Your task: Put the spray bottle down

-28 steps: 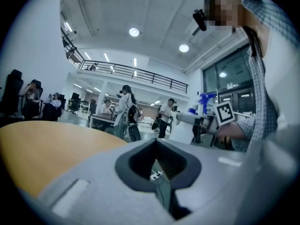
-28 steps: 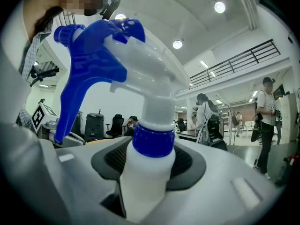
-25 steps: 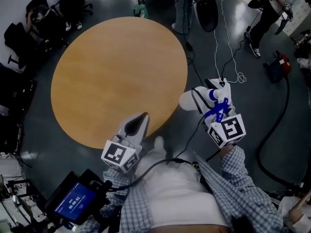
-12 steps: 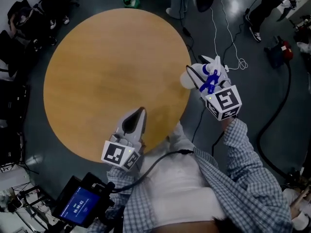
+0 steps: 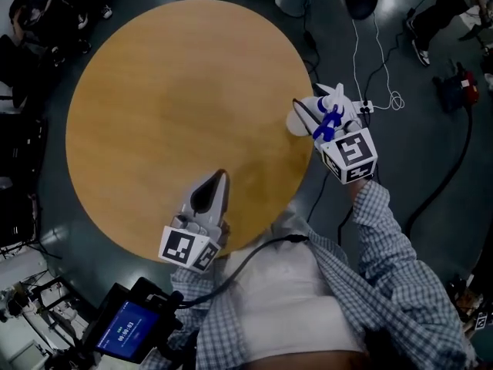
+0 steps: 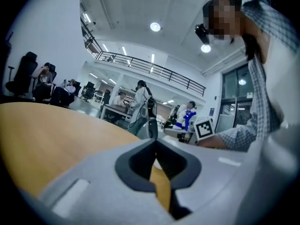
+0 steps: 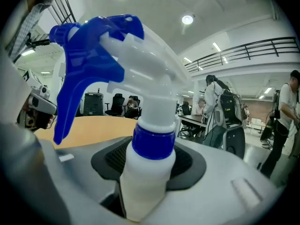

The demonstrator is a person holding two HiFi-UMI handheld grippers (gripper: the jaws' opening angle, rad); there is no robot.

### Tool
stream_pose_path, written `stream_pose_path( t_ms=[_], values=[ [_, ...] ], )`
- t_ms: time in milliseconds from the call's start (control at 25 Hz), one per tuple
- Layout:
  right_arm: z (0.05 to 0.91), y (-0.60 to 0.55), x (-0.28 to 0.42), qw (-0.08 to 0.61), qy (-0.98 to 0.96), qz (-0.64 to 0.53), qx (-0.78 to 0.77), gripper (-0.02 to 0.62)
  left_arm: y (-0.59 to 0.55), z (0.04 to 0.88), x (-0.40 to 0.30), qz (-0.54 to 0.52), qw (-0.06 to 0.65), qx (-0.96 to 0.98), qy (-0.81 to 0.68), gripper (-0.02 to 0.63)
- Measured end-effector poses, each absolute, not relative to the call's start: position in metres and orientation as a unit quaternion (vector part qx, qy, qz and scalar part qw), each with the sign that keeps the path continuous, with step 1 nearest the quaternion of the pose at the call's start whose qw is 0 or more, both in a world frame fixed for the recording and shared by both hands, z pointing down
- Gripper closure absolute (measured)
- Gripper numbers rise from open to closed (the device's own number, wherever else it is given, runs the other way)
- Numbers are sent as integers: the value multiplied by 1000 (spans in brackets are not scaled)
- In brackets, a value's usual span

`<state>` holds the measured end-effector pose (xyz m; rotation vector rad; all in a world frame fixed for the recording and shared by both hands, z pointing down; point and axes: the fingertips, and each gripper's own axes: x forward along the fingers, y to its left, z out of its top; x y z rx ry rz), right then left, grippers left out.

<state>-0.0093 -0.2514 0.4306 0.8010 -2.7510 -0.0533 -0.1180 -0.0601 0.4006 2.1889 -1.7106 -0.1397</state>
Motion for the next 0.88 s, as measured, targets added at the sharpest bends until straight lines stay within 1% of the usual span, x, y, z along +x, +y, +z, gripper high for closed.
stream_pose_path(
  t_ms=[240,480,880],
  values=[
    [440,-251,-21,158,-953,-21,259,383,-61,403,-121,-48,183,768,-612,604],
    [442,-246,-34,161,-955,-26,248,383,-55,406,-126,-47,184,763,-618,604],
    [444,-256,-30,162,-952,-19,258,382,-57,406,-126,-49,186,763,-617,604]
  ],
)
